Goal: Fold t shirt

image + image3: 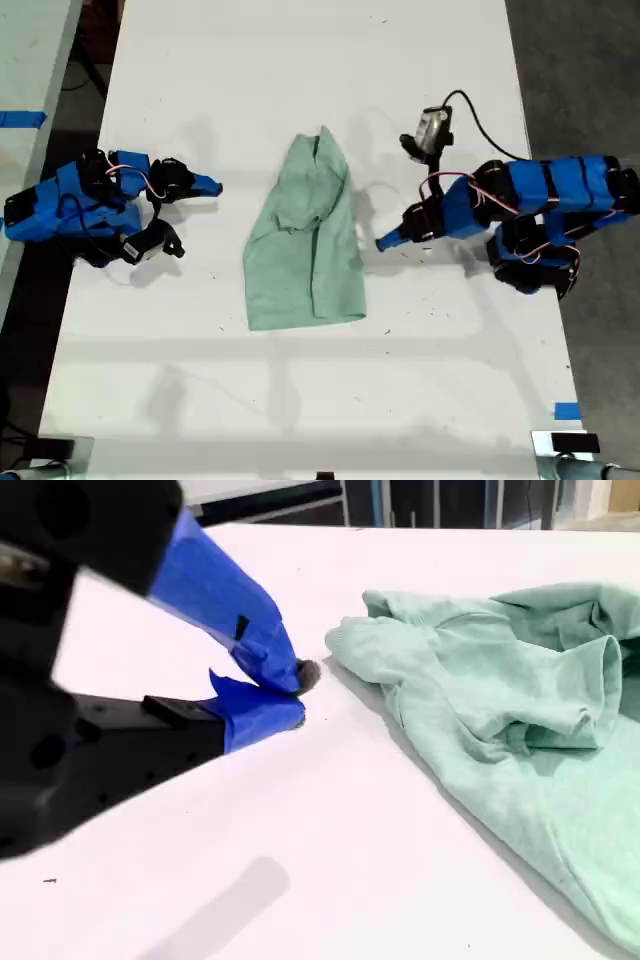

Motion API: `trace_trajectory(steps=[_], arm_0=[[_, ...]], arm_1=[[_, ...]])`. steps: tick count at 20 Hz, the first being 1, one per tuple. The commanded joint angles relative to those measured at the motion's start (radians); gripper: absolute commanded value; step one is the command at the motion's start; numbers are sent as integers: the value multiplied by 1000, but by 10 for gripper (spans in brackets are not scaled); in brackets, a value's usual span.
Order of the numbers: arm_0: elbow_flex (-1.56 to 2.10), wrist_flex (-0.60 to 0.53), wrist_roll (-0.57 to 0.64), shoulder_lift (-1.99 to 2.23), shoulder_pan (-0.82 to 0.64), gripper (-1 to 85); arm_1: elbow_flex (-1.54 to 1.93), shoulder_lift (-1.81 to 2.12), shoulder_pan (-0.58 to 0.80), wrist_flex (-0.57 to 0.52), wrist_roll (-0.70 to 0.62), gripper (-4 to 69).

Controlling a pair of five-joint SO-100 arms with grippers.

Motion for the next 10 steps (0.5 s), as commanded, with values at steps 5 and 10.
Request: trace_trajectory(steps=[5,10], arm_0=[[41,-18,5,6,-2,-3],[41,-18,5,6,3,-3]], arm_1=[[848,844,25,-43,37,24],[986,1057,120,114,-78,23]])
